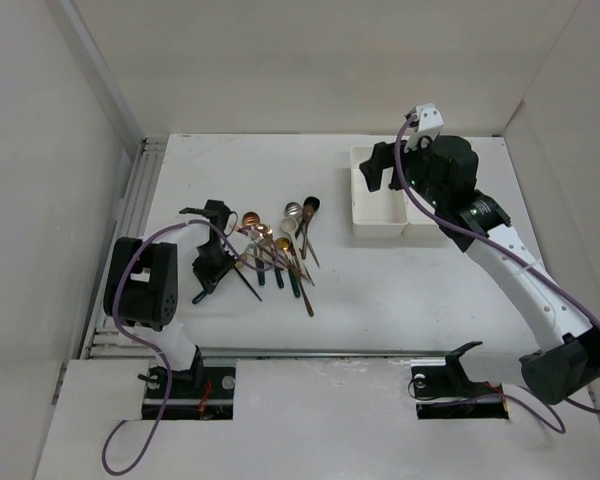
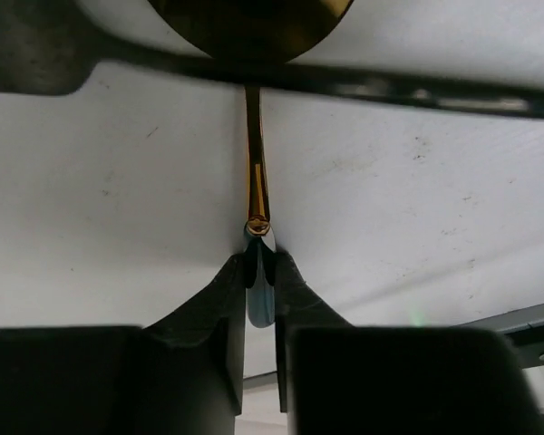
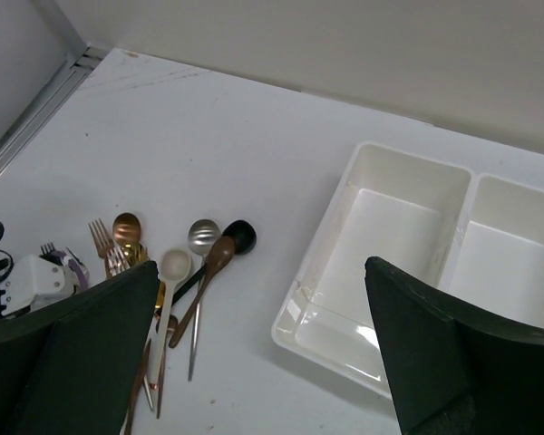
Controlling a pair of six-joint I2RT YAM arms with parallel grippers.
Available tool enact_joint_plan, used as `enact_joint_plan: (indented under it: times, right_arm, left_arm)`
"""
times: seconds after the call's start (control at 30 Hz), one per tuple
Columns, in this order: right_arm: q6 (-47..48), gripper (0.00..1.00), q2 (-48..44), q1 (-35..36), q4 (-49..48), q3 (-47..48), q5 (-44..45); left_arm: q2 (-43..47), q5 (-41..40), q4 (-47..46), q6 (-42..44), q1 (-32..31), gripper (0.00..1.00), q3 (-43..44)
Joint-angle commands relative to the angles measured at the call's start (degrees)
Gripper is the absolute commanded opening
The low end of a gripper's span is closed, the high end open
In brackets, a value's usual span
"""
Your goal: Sort the eating utensils into containers
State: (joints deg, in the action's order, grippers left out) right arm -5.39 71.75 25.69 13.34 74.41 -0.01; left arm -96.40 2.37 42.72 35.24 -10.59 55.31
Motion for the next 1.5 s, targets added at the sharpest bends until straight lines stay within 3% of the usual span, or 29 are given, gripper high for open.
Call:
enact_joint_plan:
  times: [0.0,0.1,0.4,0.67,0.8,0.83,0.97,1.0,1.03,1.1,1.23,1.27,1.33,1.47]
  right_arm:
    - [-0.76,1.0,-0.99,0.67,-1.39,2.67,2.21]
    - [-0.76,1.0,-0.99,0.67,-1.92,2.67,2.21]
    - [0.91,1.0,-0.47,0.67,-2.45,3.72,2.21]
    - [2.49,1.0,-2.14,1.2,-2.97,2.49,5.63]
    - [2.49,1.0,-2.14,1.2,-2.97,2.49,4.85]
    - [2.49,1.0,-2.14,1.2,-2.97,2.49,4.15]
    - [-3.81,1.0,0.93,1.82,-3.5,3.63,2.13]
    - [-5.15,1.0,1.9,1.82,-4.11,4.16,-0.66]
    - [-6.29,1.0,2.86,2.51,-4.81,4.16,-2.61]
    - [-10.33,1.0,6.38,3.3,-6.39,4.78,-6.56]
    - [-13.41,1.0,12.09,6.99,-14.47,6.01,-23.85]
    - [-13.42,1.0,13.23,9.35,-16.49,7.92,-25.37]
    - [-13.42,1.0,16.22,11.3,-17.56,9.87,-27.32]
    - [-17.55,0.98,19.48,13.15,-24.06,11.19,-28.55]
  left_arm:
    - [-4.5,2.73,-1.94,-1.31,0.83,0.0,-2.05]
    - [-3.97,1.42,-1.94,-2.72,1.54,0.0,0.05]
    - [-2.04,-16.68,-3.95,-10.55,2.15,0.0,19.55]
    - [3.49,-26.01,-10.19,-8.27,-1.18,0.0,17.82]
    - [5.17,-25.06,-10.91,-9.39,-1.89,0.0,20.34]
    - [5.17,-23.39,-10.9,-10.54,-1.89,0.0,20.36]
    - [4.03,0.29,-4.5,-19.29,1.35,0.0,36.22]
    - [4.03,11.84,-4.49,-21.34,2.75,0.0,38.19]
    - [4.03,17.17,-5.27,-23.62,2.77,0.0,39.6]
    - [5.95,31.2,-12.0,-30.89,3.29,0.0,39.79]
    - [7.54,48.11,-27.84,-44.0,3.29,0.0,36.36]
    - [7.54,49.56,-30.04,-50.04,3.29,0.0,36.36]
    - [6.93,50.97,-34.87,-54.38,2.68,0.0,35.84]
    - [6.93,50.36,-36.39,-56.86,-0.74,0.0,36.53]
